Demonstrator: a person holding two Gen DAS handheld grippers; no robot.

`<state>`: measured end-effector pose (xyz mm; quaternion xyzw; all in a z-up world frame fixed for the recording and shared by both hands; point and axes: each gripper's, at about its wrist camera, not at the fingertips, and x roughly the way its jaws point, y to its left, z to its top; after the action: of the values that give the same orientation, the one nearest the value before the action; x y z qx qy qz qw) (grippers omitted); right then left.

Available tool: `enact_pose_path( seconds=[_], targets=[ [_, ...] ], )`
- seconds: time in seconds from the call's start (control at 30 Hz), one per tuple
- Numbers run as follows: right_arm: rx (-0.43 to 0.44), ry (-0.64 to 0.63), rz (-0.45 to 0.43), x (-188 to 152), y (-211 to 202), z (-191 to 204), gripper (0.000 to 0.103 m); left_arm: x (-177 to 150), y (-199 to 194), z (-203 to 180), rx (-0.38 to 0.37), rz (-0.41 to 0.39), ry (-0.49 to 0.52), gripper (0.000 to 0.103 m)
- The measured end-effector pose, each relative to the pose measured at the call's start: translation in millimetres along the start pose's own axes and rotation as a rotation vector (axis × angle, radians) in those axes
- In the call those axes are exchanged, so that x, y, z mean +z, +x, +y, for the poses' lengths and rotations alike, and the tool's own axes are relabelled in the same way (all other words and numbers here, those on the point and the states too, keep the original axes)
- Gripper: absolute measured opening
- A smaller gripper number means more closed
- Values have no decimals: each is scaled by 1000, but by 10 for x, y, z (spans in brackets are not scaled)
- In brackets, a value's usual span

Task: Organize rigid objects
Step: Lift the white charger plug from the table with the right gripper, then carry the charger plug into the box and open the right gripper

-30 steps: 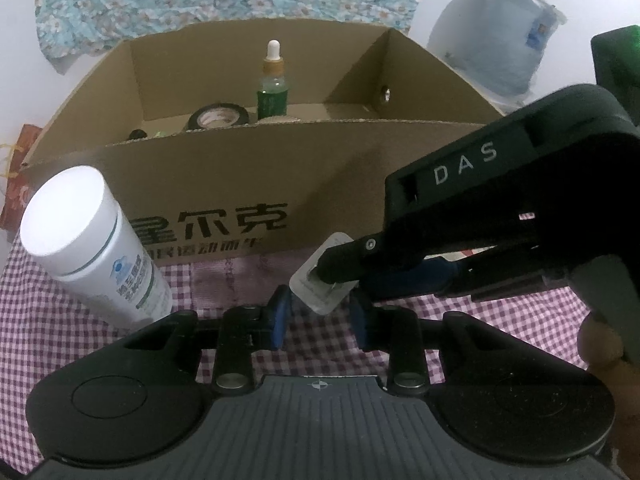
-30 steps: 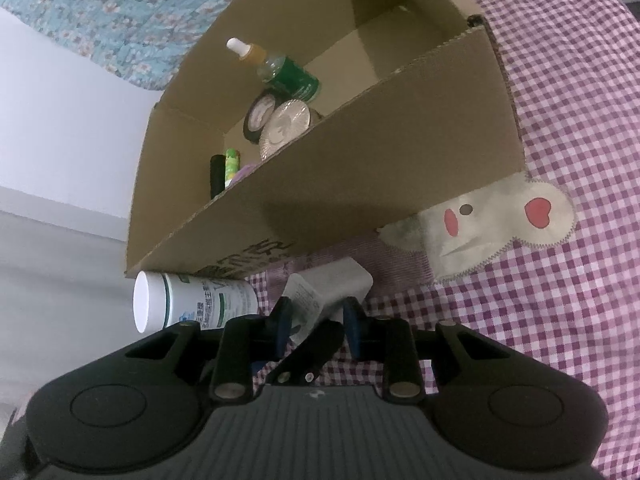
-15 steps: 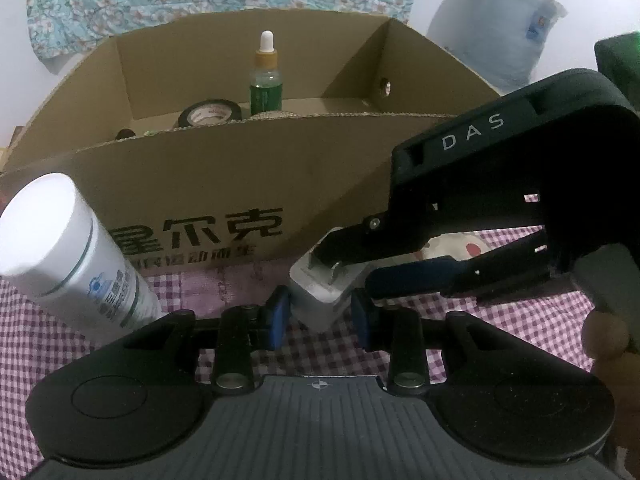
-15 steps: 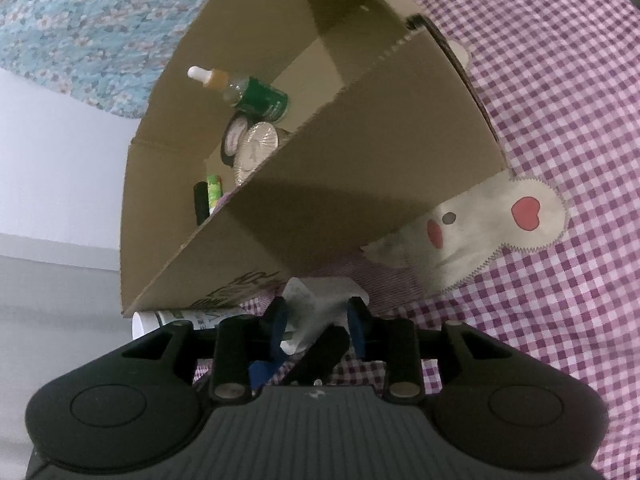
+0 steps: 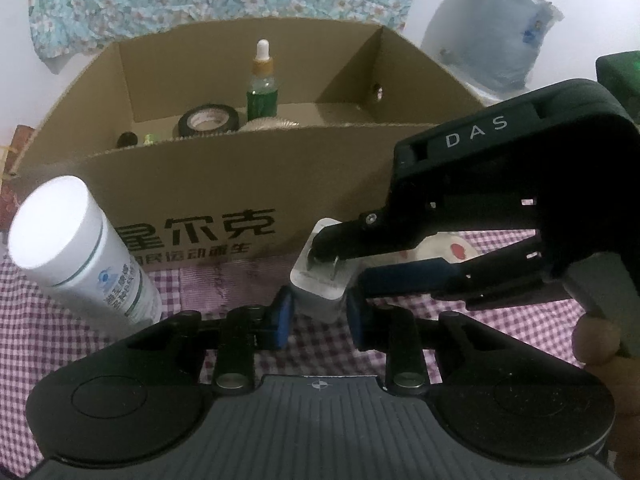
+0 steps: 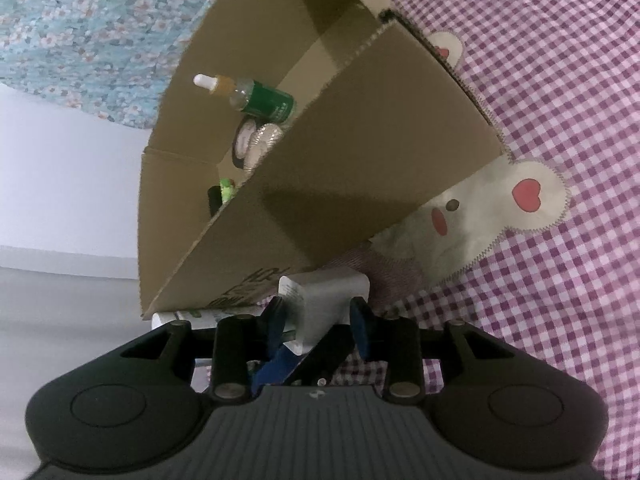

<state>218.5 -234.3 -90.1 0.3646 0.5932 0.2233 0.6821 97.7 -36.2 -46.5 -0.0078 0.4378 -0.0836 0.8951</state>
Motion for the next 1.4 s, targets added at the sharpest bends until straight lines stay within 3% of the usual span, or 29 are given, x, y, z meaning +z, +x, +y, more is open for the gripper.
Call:
enact_pose_path(
  seconds=[0.37, 0.6, 0.77, 0.93, 1.4],
  targets=[
    [68, -69, -50, -219, -502, 292, 39, 116, -640, -125, 10, -102, 12, 26],
    [110, -167, -120, -138, -857, 759, 39, 508, -910, -163, 4, -198, 15, 26],
    [97, -233, -162, 153, -963, 1050, 39, 837, -754, -143, -21, -201, -19, 26],
    [42, -254, -158, 507, -823, 1073, 39, 1051, -391, -104, -57, -129, -70, 26],
    [-131, -319, -96, 902, -293, 788, 38, 1013, 364, -98, -89, 10, -106, 26]
  ],
)
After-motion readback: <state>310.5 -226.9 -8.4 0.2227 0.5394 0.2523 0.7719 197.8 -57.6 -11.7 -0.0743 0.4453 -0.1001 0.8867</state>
